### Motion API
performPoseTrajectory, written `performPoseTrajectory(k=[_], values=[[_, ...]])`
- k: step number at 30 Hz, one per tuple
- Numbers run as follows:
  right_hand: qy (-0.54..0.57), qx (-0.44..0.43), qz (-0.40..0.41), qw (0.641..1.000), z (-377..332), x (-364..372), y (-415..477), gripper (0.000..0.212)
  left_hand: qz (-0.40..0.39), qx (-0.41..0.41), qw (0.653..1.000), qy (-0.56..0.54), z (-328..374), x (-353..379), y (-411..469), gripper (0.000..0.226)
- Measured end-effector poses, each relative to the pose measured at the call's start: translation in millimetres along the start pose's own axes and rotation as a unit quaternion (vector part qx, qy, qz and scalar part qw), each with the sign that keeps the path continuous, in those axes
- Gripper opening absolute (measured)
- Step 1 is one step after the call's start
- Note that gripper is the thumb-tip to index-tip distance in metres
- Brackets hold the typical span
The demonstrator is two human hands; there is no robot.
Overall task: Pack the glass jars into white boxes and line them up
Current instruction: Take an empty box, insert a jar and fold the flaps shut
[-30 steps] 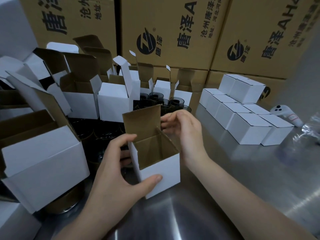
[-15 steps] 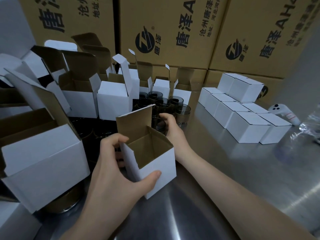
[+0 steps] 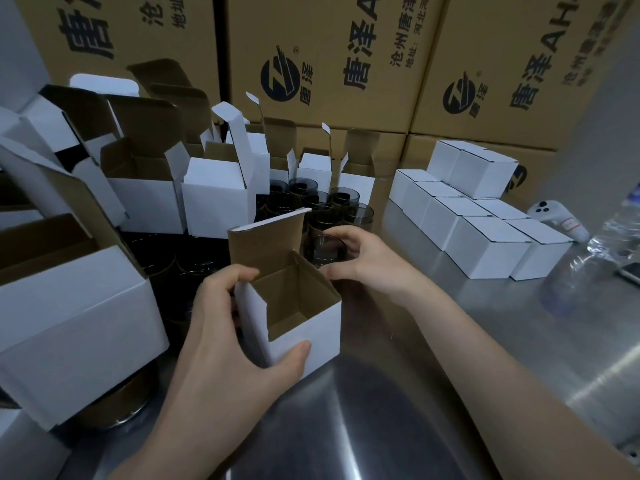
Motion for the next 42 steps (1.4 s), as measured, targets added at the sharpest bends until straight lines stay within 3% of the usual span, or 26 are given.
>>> performPoseTrajectory(k=[10, 15, 20, 24, 27, 31, 33, 37, 40, 42], values=[[0.027, 0.001, -0.012, 1.0, -0.4, -5.4, -1.7, 0.049, -0.034, 0.007, 0.999, 0.02, 2.0, 6.3, -1.1, 0.081], [0.003, 0.0, 0.019, 1.0, 2.7, -7.2, 0.0, 0.062, -0.04, 0.005, 0.999, 0.027, 3.4, 6.7, -0.7, 0.081], [-0.045, -0.01, 0.045, 0.998, 0.1, -6.2, -1.3, 0.039, -0.044, 0.003, 0.999, 0.023, 5.7, 6.8, -1.5, 0.079], [-0.052, -0.03, 0.095, 0.994, -6.4, -17.8, -4.1, 0.045, -0.034, -0.003, 0.999, -0.001, 5.7, 4.1, -0.6, 0.069], [-0.003, -0.054, 0.155, 0.986, -19.7, -35.3, -12.4, 0.05, -0.029, -0.002, 1.0, -0.008, 6.6, 3.3, -0.7, 0.068], [0.129, -0.115, 0.152, 0.973, -43.4, -46.6, -25.4, 0.018, -0.024, 0.008, 1.0, -0.009, 9.3, 2.3, 1.2, 0.079], [0.183, -0.14, 0.128, 0.965, -54.9, -45.5, -30.3, 0.014, -0.029, 0.007, 1.0, -0.008, 9.6, 2.9, 2.4, 0.087], [0.276, -0.188, 0.049, 0.941, -75.0, -35.4, -36.7, 0.028, -0.035, -0.002, 0.999, -0.012, 8.0, 3.2, 3.7, 0.096], [0.33, -0.218, -0.041, 0.918, -91.3, -17.3, -43.7, 0.07, -0.037, -0.004, 0.999, -0.017, 5.4, 3.7, 4.5, 0.101], [0.341, -0.235, -0.077, 0.907, -101.6, -6.6, -50.4, 0.087, -0.04, -0.002, 0.999, -0.019, 4.3, 4.5, 4.7, 0.103]])
Point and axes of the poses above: each hand's wrist, its own y-axis towards the middle knuckle, its own x-axis out of the palm, z = x × y, the point moved 9 cm from there along y, towards the middle knuckle
